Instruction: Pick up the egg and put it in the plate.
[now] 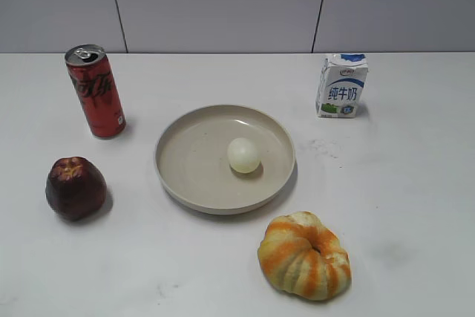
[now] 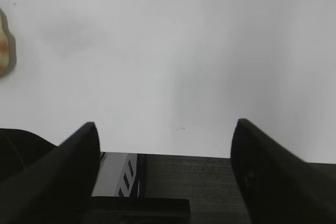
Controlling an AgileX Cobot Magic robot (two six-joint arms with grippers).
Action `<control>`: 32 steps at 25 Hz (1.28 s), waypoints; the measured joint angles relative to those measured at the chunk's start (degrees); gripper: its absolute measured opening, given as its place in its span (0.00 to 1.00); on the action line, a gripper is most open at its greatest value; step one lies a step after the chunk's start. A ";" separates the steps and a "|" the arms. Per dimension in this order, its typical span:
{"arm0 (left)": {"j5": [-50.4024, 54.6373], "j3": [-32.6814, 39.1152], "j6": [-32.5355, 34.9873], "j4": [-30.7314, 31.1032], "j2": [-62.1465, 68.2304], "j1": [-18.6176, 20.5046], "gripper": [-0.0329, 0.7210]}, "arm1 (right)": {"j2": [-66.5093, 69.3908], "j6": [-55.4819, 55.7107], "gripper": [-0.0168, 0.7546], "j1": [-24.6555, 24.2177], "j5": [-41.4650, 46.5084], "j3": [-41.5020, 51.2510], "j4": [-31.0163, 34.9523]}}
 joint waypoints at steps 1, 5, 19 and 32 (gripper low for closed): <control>0.00 0.00 0.00 0.00 0.00 0.00 0.35 | -2.22 0.00 0.78 0.00 -0.27 1.40 0.00; 0.00 0.00 0.00 0.00 0.00 0.00 0.35 | -11.08 0.00 0.78 0.00 -2.17 7.00 -0.11; 0.00 0.00 0.00 0.00 0.00 0.00 0.35 | -43.81 0.00 0.78 0.00 -6.65 21.64 -0.17; 0.00 0.00 0.00 0.00 0.00 0.00 0.35 | -64.68 -0.06 0.78 0.00 -6.74 21.99 -0.18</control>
